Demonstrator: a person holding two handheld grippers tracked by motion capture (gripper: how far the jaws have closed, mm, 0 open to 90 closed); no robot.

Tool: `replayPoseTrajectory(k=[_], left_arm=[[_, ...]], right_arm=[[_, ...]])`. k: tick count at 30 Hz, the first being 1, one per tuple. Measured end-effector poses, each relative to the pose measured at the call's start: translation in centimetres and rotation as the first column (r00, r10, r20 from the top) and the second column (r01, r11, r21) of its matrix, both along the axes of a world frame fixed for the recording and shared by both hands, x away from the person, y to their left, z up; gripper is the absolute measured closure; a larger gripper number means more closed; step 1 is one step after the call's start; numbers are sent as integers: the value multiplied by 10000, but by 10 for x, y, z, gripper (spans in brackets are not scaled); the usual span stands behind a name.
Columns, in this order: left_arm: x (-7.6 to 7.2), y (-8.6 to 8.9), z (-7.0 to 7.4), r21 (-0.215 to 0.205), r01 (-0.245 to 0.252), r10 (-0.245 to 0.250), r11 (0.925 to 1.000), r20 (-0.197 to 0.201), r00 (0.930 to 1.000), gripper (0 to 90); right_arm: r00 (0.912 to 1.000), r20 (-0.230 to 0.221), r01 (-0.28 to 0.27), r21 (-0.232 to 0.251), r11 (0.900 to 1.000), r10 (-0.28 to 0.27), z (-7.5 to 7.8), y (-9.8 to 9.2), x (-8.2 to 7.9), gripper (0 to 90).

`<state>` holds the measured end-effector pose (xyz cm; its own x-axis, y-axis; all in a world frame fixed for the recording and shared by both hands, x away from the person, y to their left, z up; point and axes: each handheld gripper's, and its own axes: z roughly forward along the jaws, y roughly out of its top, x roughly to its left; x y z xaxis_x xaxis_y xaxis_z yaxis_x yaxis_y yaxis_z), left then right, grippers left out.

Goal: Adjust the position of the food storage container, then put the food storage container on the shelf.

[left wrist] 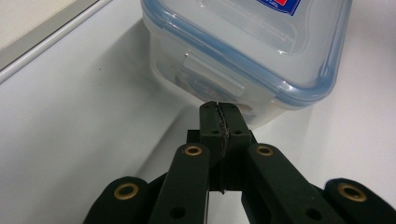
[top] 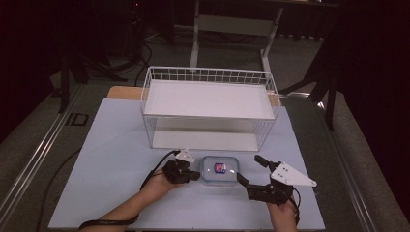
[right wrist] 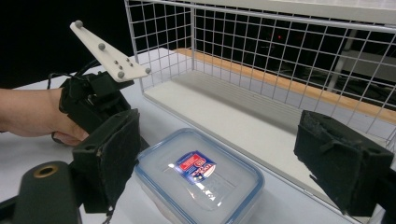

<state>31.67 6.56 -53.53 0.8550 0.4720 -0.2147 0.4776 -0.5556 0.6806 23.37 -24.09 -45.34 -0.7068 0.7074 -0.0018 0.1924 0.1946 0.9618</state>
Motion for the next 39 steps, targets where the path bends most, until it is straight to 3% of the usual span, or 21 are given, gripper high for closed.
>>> replayPoseTrajectory(k=[4, 8, 11, 13, 15, 18, 20, 23, 26, 27, 29, 30, 32, 35, 37, 38, 39], left_arm=[[-2, 3, 1, -124, 85, -86, 9999, -78, 9999, 900], [-7, 16, 5, -347, 18, -22, 9994, -116, 9999, 815], [-10, 27, 12, -681, -250, 251, 9974, 10, 9997, 653], [-12, 32, 15, -869, -523, 534, 9948, 106, 9985, 489], [-15, 39, 19, -1352, -428, 437, 9899, 37, 9990, 309], [-18, 42, 24, -1570, -662, 707, 9854, 230, 9972, 105], [-20, 45, 29, -1871, -965, 1006, 9776, 125, 9949, 29], [-22, 47, 39, -2288, -1226, 1291, 9657, 137, 9915, 24], [-26, 45, 50, -2431, -1214, 1415, 9624, 670, 9877, 24], [-26, 45, 54, -2549, -1128, 1391, 9604, 875, 9864, 23], [-26, 43, 59, -2585, -1070, 1341, 9601, 893, 9869, 24], [-24, 41, 65, -2715, -1006, 1227, 9572, 658, 9903, 24], [-22, 37, 70, -2818, -1034, 1226, 9539, 511, 9911, 24], [-17, 29, 74, -2642, -1120, 1242, 9580, 299, 9918, 28], [-13, 23, 73, -2463, -1182, 1267, 9620, 187, 9918, 31], [-11, 21, 72, -2435, -1183, 1228, 9627, 32, 9924, 31], [-8, 19, 70, -2558, -1293, 1277, 9581, -230, 9916, 31]], right_arm=[[10000, -21, -8, -11, 10000, 8, -1, 0, 0, 146], [10000, 3, -25, -93, 10000, 25, -1, 0, 1, 145], [9998, 71, 208, -571, 9982, -204, -2, 2, 1, 146], [9991, 49, 417, -745, 9963, -415, -3, 3, 2, 146], [9991, -21, 419, -693, 9967, -422, -3, 3, 2, 146], [9971, -710, -308, -655, 9974, 261, -3, 4, 3, 146], [9940, -1063, -320, -521, 9981, 263, -3, 5, 4, 146], [9966, -815, 45, -1059, 9944, -132, -4, 6, 5, 145], [9967, -792, 70, -1349, 9908, -178, 0, 6, 6, 148], [9948, -1015, -35, -1312, 9914, -99, 3, 6, 8, 148], [9937, -1121, -165, -881, 9960, 65, 5, 5, 10, 181], [9874, -1585, -202, -1042, 9944, 34, 6, 6, 11, 201], [9843, -1762, -343, -1214, 9920, 125, 5, 7, 14, 193], [9730, -2296, -563, -1278, 9902, 257, 3, 9, 21, 132], [9691, -2463, -312, -1654, 9857, -106, 1, 9, 25, 135], [9630, -2686, -259, -1660, 9858, -199, 0, 8, 28, 132], [9570, -2894, -233, -1413, 9897, -188, -1, 6, 31, 131]])
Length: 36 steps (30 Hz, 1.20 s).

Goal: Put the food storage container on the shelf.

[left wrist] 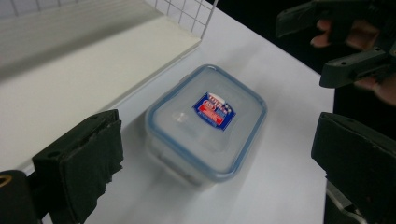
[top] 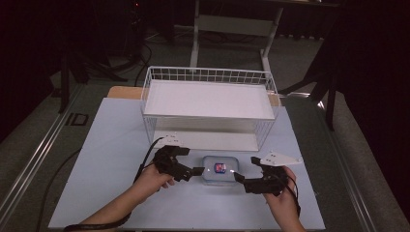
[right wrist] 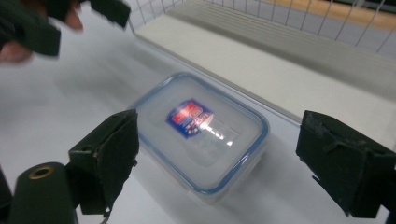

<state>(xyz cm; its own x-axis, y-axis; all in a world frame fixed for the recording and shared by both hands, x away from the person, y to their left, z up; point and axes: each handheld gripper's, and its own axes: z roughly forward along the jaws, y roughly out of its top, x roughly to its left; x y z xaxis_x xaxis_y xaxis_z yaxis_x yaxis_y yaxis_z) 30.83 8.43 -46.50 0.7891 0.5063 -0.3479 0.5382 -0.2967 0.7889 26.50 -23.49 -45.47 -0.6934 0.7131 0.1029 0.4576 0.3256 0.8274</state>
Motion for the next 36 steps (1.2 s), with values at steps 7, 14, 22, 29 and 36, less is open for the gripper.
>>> replayPoseTrajectory(k=[7, 14, 22, 29, 36], left_arm=[[19, -14, -15, -100, -660, 631, 9978, -1797, 9817, 31], [27, -25, -29, 225, -1226, 1243, 9922, -2521, 9597, 32], [35, -24, -62, -221, -1813, 1575, 9832, -4003, 9027, 69], [36, -27, -71, -275, -2074, 1669, 9779, -4952, 8526, 186], [31, -25, -73, -701, -2241, 1500, 9720, -5491, 8222, 329]], right_arm=[[9818, -1757, 820, 473, 9955, -725, -7, -12, 22, 124], [9443, -3064, 1518, 831, 9849, -1197, -23, -20, 37, 121], [8402, -5309, 2282, 1614, 9602, -1105, -54, -21, 54, 143], [7753, -6284, 2617, 2279, 9379, -636, -64, -17, 64, 243], [7140, -6998, 2997, 2768, 9130, -222, -71, -15, 66, 439]])
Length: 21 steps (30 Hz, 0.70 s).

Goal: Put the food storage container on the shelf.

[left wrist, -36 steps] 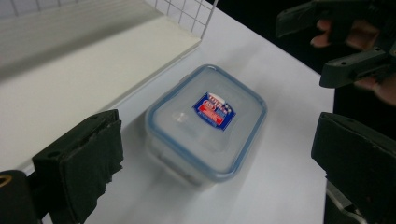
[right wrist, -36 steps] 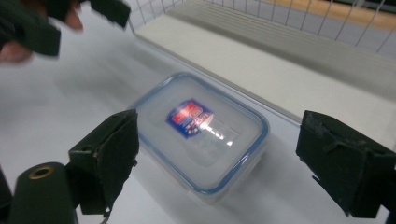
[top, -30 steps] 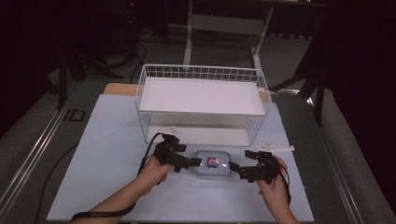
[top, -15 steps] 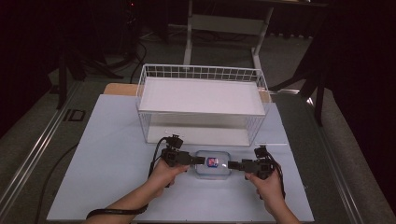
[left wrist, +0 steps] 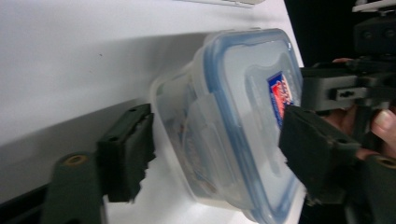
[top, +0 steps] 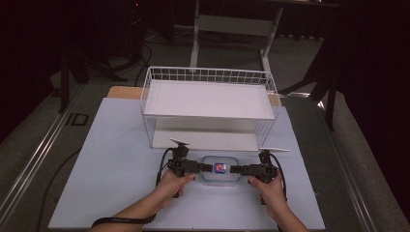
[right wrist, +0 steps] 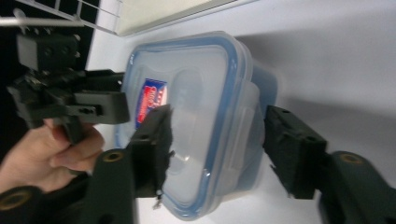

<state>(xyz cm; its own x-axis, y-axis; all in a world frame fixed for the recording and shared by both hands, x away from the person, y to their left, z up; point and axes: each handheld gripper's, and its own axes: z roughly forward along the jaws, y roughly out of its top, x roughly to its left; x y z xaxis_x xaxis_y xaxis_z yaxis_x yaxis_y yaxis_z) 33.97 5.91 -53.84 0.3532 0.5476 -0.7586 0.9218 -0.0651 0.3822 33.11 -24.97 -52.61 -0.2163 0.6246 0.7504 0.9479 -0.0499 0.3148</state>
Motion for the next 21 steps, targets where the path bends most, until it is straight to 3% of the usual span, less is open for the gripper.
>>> replayPoseTrajectory(k=[3, 8, 13, 16, 21], left_arm=[[-2, 0, 1, 50, 0, 1, 10000, -142, 9999, 375], [-8, -3, 9, 522, 110, -115, 9986, 105, 9999, 425], [-12, 0, 11, 432, 88, -99, 9990, 243, 9997, 469], [-19, -2, 15, 631, -14, -22, 9980, 574, 9983, 479], [-28, -3, 20, 910, -358, 294, 9952, 706, 9971, 489]], right_arm=[[10000, -66, -30, -28, 10000, 30, 0, 0, -1, 443], [9999, -137, 1, -158, 9999, -4, 2, 1, -4, 444], [9997, 259, -17, -567, 9984, 32, 8, 5, -10, 445], [9988, 497, -12, -726, 9974, 49, 11, 6, -14, 450], [9975, 713, 58, -731, 9973, -6, 14, 8, -17, 453]])
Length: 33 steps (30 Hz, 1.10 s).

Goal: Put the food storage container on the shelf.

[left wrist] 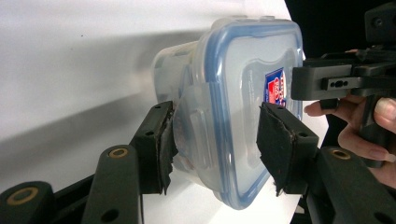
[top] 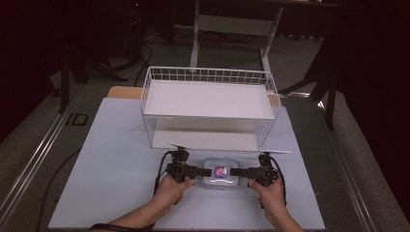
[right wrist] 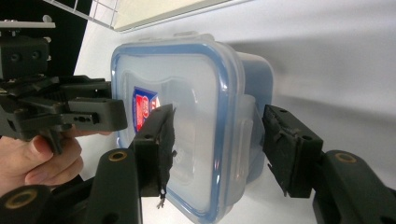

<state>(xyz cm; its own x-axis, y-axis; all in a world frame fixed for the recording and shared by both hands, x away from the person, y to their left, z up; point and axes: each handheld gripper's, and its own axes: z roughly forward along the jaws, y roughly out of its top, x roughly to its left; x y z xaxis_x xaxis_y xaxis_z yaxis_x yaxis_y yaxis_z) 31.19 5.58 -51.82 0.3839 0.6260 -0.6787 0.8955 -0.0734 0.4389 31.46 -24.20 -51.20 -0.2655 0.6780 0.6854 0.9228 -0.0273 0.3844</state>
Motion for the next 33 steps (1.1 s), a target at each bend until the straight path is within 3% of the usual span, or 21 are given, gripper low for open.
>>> replayPoseTrajectory(k=[1, 5, 9, 17, 30, 33], left_arm=[[-2, 0, 1, 112, -28, 27, 9999, 111, 9999, 489], [0, 6, 2, -92, -333, 333, 9994, 83, 9994, 494], [7, 15, 11, -293, -683, 696, 9972, 468, 9965, 497], [29, 34, 30, -515, -1297, 1357, 9902, 1391, 9809, 501], [62, 46, 11, -501, -1673, 1731, 9846, 1552, 9726, 494], [66, 46, 6, -498, -1616, 1676, 9856, 1644, 9720, 491]], right_arm=[[9999, 109, -31, -84, 10000, 32, 1, 1, 0, 452], [9992, 366, -145, -174, 9997, 152, 4, 6, 1, 451], [9979, 627, -156, -111, 9998, 162, 12, 14, 11, 452], [9924, 1231, 10, 327, 9995, -50, 28, 30, 37, 452], [9865, 1519, 539, 502, 9973, -610, 9, 49, 70, 449], [9824, 1739, 640, 303, 9975, -683, 10, 52, 77, 443]])
